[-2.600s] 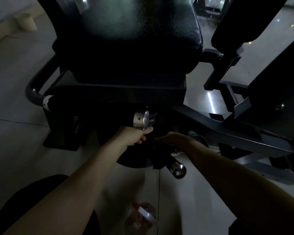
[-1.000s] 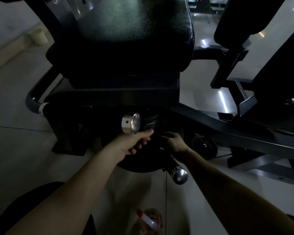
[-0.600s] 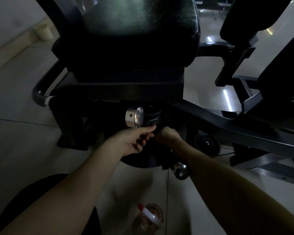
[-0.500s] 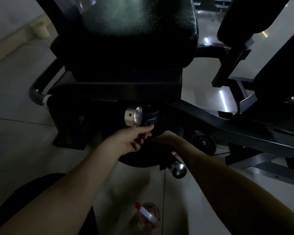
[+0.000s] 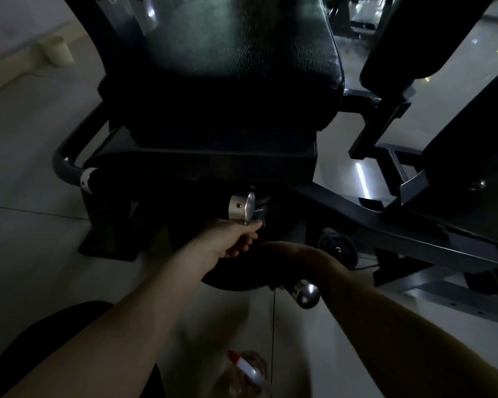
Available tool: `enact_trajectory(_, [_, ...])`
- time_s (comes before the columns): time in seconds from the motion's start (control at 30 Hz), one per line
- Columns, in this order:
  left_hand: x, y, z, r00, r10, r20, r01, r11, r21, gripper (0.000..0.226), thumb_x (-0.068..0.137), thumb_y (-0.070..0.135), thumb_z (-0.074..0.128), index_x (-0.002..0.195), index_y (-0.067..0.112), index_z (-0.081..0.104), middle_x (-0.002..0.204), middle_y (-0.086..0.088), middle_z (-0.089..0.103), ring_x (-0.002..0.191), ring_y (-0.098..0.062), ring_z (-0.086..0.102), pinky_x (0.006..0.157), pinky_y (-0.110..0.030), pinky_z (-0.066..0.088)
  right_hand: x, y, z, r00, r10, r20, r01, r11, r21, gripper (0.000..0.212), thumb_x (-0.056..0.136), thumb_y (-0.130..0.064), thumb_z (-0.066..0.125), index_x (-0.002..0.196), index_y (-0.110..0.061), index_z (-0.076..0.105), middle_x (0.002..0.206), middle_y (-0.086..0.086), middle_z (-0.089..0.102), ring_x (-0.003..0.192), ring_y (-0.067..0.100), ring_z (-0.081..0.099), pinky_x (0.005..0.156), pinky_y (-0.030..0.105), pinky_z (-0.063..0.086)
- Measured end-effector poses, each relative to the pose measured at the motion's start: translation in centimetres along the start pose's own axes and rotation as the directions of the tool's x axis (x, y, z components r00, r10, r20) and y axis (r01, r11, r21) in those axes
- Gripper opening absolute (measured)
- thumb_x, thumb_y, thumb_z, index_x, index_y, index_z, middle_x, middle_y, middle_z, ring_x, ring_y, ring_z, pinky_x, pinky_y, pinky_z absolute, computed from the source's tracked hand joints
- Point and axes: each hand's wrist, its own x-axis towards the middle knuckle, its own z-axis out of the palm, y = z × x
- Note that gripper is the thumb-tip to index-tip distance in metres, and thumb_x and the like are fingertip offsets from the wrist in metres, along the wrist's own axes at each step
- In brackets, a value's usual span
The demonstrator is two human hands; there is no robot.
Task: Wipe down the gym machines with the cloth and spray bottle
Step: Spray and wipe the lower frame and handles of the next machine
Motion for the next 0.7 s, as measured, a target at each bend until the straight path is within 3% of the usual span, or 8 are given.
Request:
enact_trajectory(0.1, [-0.3,0.4,0.0,1.0,-0.021,0.017,0.021,0.999,-0.025,0.036,0.086,0.045,0.076,0.093,0.01,0.077,0.067,0.005,0.065,0.063,-0.007,0.058,0.064,-0.021,0.043,-2.3,0.4,0.3,0.999,-0.034,-0.041,0.037,0.998,0.056,0.035,0.099,-0.04,0.057,0.118,-0.011,0.062,0.079,0.012,0.072,0.059,0.02,0.068,0.049,0.027,0.051])
enact_trajectory(0.2, [-0.6,0.4,0.1,1.0,-0.014,0.016,0.014,0.999,-0.035,0.032,0.084,0.044,0.078,0.089,0.012,0.076,0.073,0.003,0.069,0.067,-0.008,0.062,0.066,-0.023,0.048,-3.6,-1.1,-0.8,0.997,0.057,-0.058,-0.069,0.966,-0.248,0.037,0.097,-0.039,0.061,0.118,-0.009,0.062,0.094,0.005,0.07,0.076,0.018,0.065,0.069,0.03,0.054])
enact_trajectory(0.33, [-1.3,0.5,0.3,0.999,0.019,-0.029,-0.021,0.997,-0.079,0.031,0.077,0.041,0.085,0.093,0.017,0.078,0.091,-0.006,0.078,0.087,-0.024,0.075,0.087,-0.037,0.059,-4.7,-4.0,0.5,0.992,0.102,-0.075,-0.126,0.725,-0.677,0.049,0.094,-0.039,0.059,0.129,-0.004,0.059,0.113,0.012,0.068,0.1,0.026,0.068,0.095,0.04,0.054])
enact_trajectory(0.4, [-1.8,0.4,0.7,0.993,0.088,-0.079,-0.093,0.994,-0.06,0.021,0.082,0.037,0.082,0.093,0.019,0.076,0.091,-0.004,0.078,0.087,-0.022,0.075,0.086,-0.035,0.059,-5.0,-4.5,1.0,0.997,-0.015,-0.076,-0.051,0.616,-0.786,0.036,0.1,-0.03,0.053,0.127,-0.006,0.058,0.104,0.007,0.064,0.1,0.025,0.06,0.09,0.032,0.046])
enact_trajectory(0.47, [-2.2,0.0,1.1,0.982,0.143,-0.125,-0.152,0.986,-0.067,0.015,0.083,0.036,0.081,0.089,0.023,0.075,0.087,-0.001,0.077,0.085,-0.019,0.074,0.082,-0.032,0.059,-5.0,-4.1,0.5,0.988,-0.129,-0.083,0.01,0.592,-0.806,0.027,0.098,-0.031,0.057,0.118,-0.013,0.061,0.088,0.0,0.057,0.093,0.021,0.056,0.082,0.03,0.043])
enact_trajectory(0.57, [-2.5,-1.0,2.3,0.972,0.215,-0.092,-0.193,0.96,0.204,0.016,0.088,0.031,0.077,0.08,0.018,0.071,0.073,0.002,0.07,0.069,-0.011,0.067,0.065,-0.022,0.051,-4.4,-1.9,-0.9,0.963,-0.25,-0.096,0.074,0.593,-0.802,0.037,0.093,-0.05,0.055,0.11,-0.018,0.063,0.096,0.002,0.067,0.087,0.02,0.065,0.078,0.033,0.056])
enact_trajectory(0.63, [-2.4,-1.7,3.4,0.976,0.213,-0.044,-0.192,0.939,0.286,0.018,0.094,0.027,0.07,0.088,0.01,0.072,0.072,0.0,0.067,0.065,-0.012,0.062,0.064,-0.025,0.048,-4.1,-0.4,-1.6,0.948,-0.305,-0.092,0.143,0.666,-0.732,0.032,0.093,-0.049,0.056,0.108,-0.021,0.064,0.095,0.004,0.07,0.084,0.021,0.068,0.075,0.035,0.058])
enact_trajectory(0.7, [-2.1,-2.1,4.1,0.975,0.216,-0.041,-0.192,0.928,0.318,0.02,0.096,0.029,0.067,0.094,0.009,0.071,0.079,-0.005,0.069,0.071,-0.017,0.065,0.071,-0.033,0.053,-4.0,0.7,-2.1,0.93,-0.36,-0.079,0.271,0.813,-0.514,0.022,0.095,-0.036,0.06,0.106,-0.018,0.068,0.095,0.005,0.072,0.091,0.024,0.07,0.076,0.035,0.057])
